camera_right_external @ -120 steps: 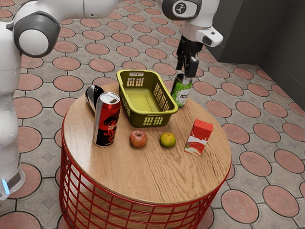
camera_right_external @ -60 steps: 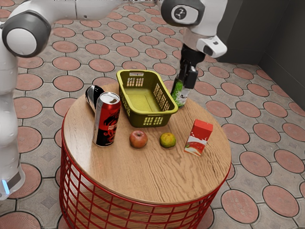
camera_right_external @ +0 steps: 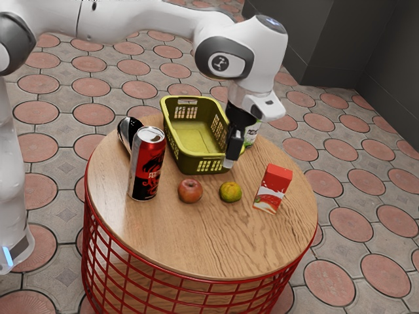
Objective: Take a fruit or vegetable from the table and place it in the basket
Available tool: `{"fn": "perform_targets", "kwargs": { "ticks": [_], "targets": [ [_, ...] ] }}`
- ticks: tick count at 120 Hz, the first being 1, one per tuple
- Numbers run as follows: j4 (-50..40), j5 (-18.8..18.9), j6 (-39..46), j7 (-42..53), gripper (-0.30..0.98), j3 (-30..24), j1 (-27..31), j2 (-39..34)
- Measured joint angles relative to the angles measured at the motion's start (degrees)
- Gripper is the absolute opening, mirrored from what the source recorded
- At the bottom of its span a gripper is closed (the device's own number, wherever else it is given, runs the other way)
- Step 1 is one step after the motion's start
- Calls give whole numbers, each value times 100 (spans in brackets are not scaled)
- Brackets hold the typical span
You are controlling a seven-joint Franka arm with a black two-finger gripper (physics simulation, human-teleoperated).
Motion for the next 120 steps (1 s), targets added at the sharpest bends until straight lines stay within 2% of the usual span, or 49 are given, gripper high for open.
{"fn": "perform_targets", "kwargs": {
  "ticks": [39, 58, 120],
  "targets": [
    [-572, 20, 551, 1262, 69, -8, -8, 56],
    [-730, 35, 849, 1745, 69, -178, -23, 185],
    [-819, 286, 1113, 2658, 69, -174, 101, 303]
  ]
}}
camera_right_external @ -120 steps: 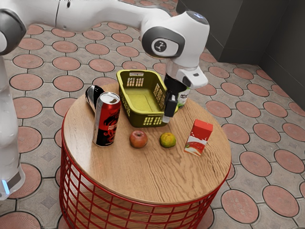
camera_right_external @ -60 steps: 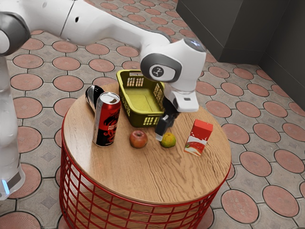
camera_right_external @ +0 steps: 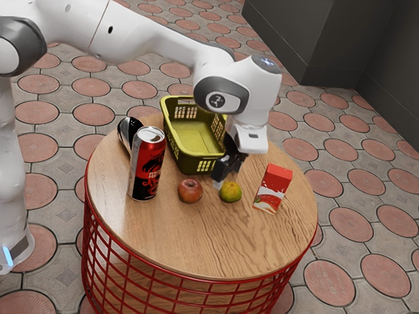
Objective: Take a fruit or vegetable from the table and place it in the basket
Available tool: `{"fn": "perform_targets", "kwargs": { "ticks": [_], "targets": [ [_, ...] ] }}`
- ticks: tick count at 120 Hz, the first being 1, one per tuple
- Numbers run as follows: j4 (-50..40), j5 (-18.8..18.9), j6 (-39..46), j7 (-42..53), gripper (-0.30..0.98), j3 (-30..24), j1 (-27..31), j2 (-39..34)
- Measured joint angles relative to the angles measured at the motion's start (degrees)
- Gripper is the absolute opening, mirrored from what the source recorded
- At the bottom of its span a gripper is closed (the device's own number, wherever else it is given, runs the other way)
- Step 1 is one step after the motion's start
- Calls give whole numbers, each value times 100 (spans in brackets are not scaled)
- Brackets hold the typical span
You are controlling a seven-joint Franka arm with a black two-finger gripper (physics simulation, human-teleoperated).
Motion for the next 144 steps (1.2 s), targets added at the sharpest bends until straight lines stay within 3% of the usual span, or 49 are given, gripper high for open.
{"fn": "perform_targets", "kwargs": {
  "ticks": [63, 87, 144],
  "targets": [
    [563, 161, 4, 485, 69, 365, -189, 552],
    [542, 231, 18, 623, 69, 499, 70, 629],
    [340, 263, 300, 798, 69, 504, -42, 896]
  ]
}}
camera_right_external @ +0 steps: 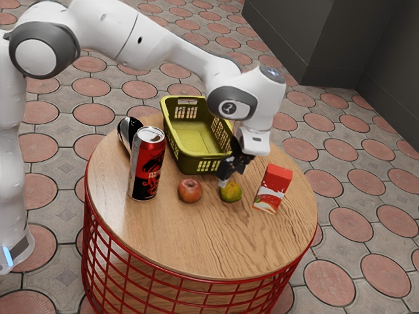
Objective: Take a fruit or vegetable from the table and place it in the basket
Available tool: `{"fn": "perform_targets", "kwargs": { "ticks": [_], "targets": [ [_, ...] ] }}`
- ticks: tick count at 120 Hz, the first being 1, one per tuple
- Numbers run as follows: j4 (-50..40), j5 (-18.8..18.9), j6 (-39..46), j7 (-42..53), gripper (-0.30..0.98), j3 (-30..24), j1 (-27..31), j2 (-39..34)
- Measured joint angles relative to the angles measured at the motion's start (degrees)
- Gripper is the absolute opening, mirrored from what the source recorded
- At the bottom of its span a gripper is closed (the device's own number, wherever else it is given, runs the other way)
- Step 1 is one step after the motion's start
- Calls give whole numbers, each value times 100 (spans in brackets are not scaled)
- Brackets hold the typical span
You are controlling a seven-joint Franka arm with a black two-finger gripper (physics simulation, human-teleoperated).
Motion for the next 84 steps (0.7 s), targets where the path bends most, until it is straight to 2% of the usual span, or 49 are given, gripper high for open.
{"fn": "perform_targets", "kwargs": {
  "ticks": [25, 84],
  "targets": [
    [-265, -6, 155, 25, 69, -8, -24, -183],
    [-510, -96, 588, -1, 69, -44, -52, -121]
  ]
}}
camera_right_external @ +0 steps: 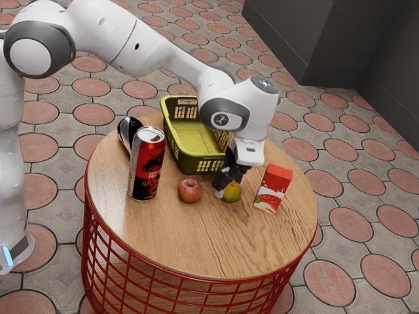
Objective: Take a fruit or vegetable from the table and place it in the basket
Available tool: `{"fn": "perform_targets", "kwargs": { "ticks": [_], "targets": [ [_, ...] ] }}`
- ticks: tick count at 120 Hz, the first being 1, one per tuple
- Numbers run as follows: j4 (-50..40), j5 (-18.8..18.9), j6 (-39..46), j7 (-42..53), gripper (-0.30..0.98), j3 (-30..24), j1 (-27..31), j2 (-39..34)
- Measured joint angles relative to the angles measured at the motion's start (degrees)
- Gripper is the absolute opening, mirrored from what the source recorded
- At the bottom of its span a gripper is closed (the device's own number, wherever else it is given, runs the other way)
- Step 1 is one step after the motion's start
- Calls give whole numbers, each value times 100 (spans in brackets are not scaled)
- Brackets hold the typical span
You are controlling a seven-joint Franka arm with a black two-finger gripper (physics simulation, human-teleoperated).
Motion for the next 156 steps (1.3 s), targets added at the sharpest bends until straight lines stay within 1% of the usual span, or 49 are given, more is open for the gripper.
{"fn": "perform_targets", "kwargs": {
  "ticks": [33, 51, 55, 60, 88, 124, 140, 150, 156],
  "targets": [
    [-93, -6, 153, -23, 68, -4, 5, 52],
    [-199, 30, 260, -78, 41, -27, -2, 55],
    [-204, 39, 284, -92, 36, -28, 0, 51],
    [-205, 51, 310, -111, 34, -34, 7, 33],
    [-14, 29, 295, -195, 34, -99, 8, -257],
    [516, -75, -130, -260, 34, -173, 48, -554],
    [662, -95, -446, -278, 34, -62, -12, -890],
    [690, -117, -673, -286, 34, 215, -112, -1061],
    [694, -116, -780, -285, 33, 416, -53, -1094]
  ]
}}
